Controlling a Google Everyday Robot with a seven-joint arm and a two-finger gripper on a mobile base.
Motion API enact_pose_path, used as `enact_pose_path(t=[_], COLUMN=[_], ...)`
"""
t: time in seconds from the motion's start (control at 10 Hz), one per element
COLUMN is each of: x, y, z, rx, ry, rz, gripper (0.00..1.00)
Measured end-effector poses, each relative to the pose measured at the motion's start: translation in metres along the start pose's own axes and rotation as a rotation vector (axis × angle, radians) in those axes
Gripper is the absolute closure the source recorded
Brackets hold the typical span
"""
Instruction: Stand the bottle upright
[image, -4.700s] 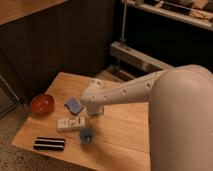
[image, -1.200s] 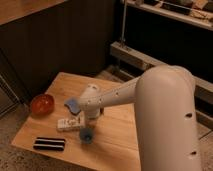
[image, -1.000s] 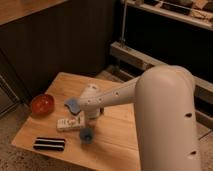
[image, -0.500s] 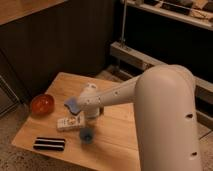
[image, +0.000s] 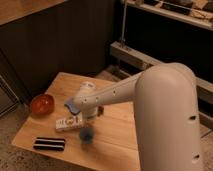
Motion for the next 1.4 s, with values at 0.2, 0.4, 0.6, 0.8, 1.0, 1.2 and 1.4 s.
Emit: enact_pose_path(t=[0.2, 0.4, 0.6, 0.8, 1.0, 1.2, 1.4], x=[-0.003, -0.006, -0.01, -0.013, -0.019, -0.028, -0.034], y=[-0.002, -0.003, -0.005, -0.007, -0.008, -0.008, -0.007], z=[-0.008, -0.016, -0.024, -0.032, -0.04, -0.047, -0.053], rx=[0.007, 0.015, 0.023, 0.031, 0.041, 0.047, 0.051], ry=[0.008, 0.01, 0.016, 0.024, 0.027, 0.02, 0.014], rz=[-0.012, -0.021, -0.033, -0.044, -0.059, -0.073, -0.082], gripper=[0.65, 0.65, 0.65, 0.65, 0.65, 0.65, 0.65])
